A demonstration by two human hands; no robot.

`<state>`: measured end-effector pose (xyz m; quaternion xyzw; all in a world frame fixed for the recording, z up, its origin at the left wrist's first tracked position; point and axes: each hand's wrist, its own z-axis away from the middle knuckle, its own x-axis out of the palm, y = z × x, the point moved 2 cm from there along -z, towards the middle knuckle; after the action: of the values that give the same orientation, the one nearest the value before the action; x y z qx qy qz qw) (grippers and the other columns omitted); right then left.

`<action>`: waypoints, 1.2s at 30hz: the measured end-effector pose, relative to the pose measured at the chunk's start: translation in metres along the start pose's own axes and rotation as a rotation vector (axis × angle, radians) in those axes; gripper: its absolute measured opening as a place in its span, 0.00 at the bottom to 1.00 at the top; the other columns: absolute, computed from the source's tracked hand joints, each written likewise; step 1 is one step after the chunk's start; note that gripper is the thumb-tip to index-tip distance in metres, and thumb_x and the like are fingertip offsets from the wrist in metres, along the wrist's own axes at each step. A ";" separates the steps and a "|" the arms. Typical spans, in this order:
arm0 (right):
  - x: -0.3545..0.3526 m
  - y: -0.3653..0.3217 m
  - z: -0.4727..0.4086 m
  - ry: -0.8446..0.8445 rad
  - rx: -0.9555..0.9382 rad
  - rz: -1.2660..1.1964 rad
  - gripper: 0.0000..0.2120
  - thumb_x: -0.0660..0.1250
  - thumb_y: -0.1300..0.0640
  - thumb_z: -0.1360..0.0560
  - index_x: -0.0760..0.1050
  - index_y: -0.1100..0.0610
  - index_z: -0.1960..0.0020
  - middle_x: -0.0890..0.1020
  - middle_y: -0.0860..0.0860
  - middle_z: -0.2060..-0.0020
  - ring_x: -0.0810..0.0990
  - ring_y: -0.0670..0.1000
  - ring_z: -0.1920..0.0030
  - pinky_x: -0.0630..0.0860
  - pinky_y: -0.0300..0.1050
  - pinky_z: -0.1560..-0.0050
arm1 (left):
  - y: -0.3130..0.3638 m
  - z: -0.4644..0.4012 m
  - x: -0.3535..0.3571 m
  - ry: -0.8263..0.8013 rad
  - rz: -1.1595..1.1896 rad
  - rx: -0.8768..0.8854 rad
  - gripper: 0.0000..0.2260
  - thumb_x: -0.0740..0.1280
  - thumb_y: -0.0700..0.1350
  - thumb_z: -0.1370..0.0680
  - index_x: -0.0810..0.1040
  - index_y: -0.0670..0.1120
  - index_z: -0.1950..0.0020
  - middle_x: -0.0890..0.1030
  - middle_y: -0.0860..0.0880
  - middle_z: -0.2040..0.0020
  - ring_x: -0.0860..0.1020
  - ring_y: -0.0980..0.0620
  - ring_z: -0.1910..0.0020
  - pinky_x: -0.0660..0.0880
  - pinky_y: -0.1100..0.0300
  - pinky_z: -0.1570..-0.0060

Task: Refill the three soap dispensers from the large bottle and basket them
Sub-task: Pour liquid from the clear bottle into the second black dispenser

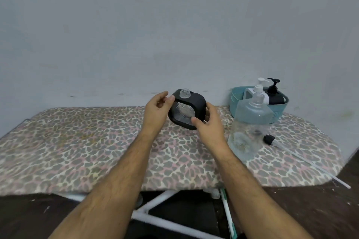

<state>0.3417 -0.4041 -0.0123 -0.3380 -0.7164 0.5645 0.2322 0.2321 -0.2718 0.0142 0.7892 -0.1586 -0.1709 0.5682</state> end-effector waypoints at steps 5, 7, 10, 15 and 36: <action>0.001 0.005 0.046 -0.199 0.062 -0.058 0.27 0.69 0.64 0.23 0.66 0.51 0.27 0.78 0.49 0.38 0.78 0.47 0.38 0.77 0.49 0.37 | -0.015 0.060 -0.037 -0.025 -0.028 -0.029 0.22 0.71 0.49 0.23 0.75 0.45 0.30 0.79 0.50 0.37 0.78 0.54 0.38 0.76 0.65 0.44; 0.000 0.011 0.060 -0.255 0.075 -0.049 0.28 0.68 0.65 0.23 0.66 0.51 0.27 0.77 0.52 0.36 0.79 0.49 0.38 0.77 0.51 0.36 | -0.020 0.079 -0.045 -0.048 -0.008 -0.067 0.25 0.71 0.48 0.23 0.71 0.45 0.27 0.77 0.50 0.34 0.76 0.55 0.36 0.75 0.68 0.44; -0.001 0.022 0.076 -0.327 0.086 -0.013 0.26 0.67 0.67 0.22 0.66 0.51 0.28 0.76 0.54 0.36 0.79 0.52 0.37 0.77 0.55 0.37 | -0.024 0.103 -0.050 -0.096 -0.034 -0.076 0.25 0.72 0.46 0.24 0.71 0.45 0.28 0.79 0.53 0.39 0.78 0.59 0.40 0.76 0.69 0.47; -0.004 0.030 0.085 -0.359 0.105 0.032 0.26 0.63 0.68 0.21 0.65 0.50 0.28 0.75 0.50 0.35 0.78 0.46 0.38 0.79 0.46 0.41 | -0.027 0.120 -0.045 -0.086 0.000 -0.103 0.21 0.77 0.42 0.28 0.74 0.50 0.38 0.80 0.53 0.46 0.80 0.58 0.47 0.78 0.65 0.52; -0.009 0.039 0.066 -0.110 0.047 0.296 0.16 0.65 0.62 0.21 0.76 0.52 0.34 0.82 0.46 0.48 0.80 0.45 0.48 0.75 0.31 0.52 | -0.042 0.121 -0.018 -0.097 -0.054 -0.088 0.25 0.77 0.42 0.29 0.73 0.52 0.36 0.80 0.54 0.43 0.79 0.58 0.44 0.78 0.61 0.46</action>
<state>0.3089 -0.4489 -0.0666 -0.4028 -0.6570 0.6269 0.1146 0.1641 -0.3529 -0.0600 0.7584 -0.1570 -0.2307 0.5891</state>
